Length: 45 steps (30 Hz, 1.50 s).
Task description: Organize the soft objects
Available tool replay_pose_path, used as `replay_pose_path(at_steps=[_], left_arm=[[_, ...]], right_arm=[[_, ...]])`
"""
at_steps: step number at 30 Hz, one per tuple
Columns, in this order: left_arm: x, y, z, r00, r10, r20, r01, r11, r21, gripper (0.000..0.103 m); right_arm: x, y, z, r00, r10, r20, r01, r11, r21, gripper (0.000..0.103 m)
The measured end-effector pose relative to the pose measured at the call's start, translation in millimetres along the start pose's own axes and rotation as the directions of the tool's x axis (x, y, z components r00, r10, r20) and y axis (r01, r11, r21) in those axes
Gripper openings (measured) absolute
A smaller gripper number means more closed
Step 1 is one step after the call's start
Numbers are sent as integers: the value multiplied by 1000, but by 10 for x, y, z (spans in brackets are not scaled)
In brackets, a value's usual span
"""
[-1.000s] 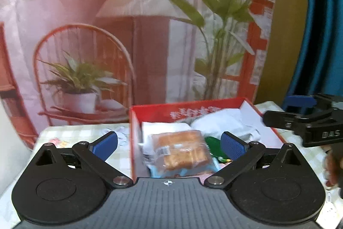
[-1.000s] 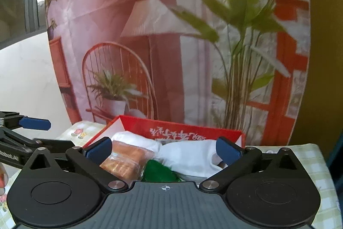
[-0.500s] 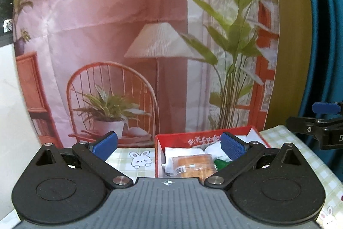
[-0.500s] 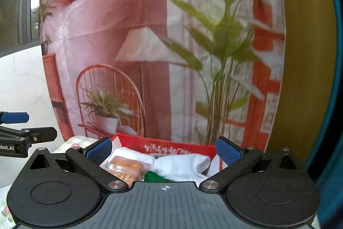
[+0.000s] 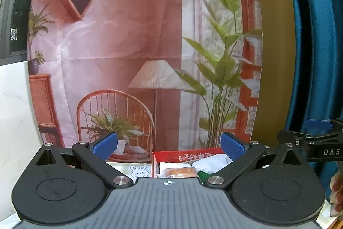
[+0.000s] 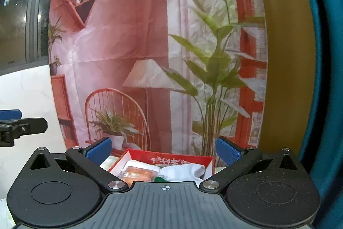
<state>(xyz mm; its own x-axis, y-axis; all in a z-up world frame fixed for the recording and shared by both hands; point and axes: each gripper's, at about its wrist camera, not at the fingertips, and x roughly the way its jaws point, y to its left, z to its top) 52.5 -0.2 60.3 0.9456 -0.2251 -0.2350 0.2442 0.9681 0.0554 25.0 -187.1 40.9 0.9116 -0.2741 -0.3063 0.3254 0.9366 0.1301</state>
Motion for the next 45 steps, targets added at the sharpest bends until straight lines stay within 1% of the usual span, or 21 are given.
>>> replay_pose_path(at_steps=[5, 8, 13, 18, 22, 34, 45], left_arm=[[-224, -16, -27, 1000, 16, 18, -16, 1000, 1, 103], [-322, -22, -35, 1000, 17, 25, -17, 1000, -1, 103], [-334, -34, -9, 999, 18, 35, -18, 1000, -2, 103], [-302, -51, -23, 999, 28, 30, -28, 1000, -5, 103], [-299, -73, -42, 998, 47, 31, -47, 999, 10, 103], [-300, 17, -85, 999, 47, 19, -47, 999, -2, 103], [-281, 21, -74, 999, 48, 14, -48, 999, -3, 103]], right_arm=[[-263, 38, 4, 1000, 11, 18, -12, 1000, 22, 103], [-370, 65, 3, 1000, -6, 30, 5, 1000, 21, 103], [-474, 71, 6, 999, 0, 40, -1, 1000, 20, 103], [-488, 49, 30, 999, -6, 47, 5, 1000, 15, 103], [-471, 47, 27, 999, -11, 41, 10, 1000, 13, 103], [-456, 96, -26, 999, -26, 25, 26, 1000, 4, 103], [-439, 74, -8, 999, -18, 27, 18, 1000, 4, 103]])
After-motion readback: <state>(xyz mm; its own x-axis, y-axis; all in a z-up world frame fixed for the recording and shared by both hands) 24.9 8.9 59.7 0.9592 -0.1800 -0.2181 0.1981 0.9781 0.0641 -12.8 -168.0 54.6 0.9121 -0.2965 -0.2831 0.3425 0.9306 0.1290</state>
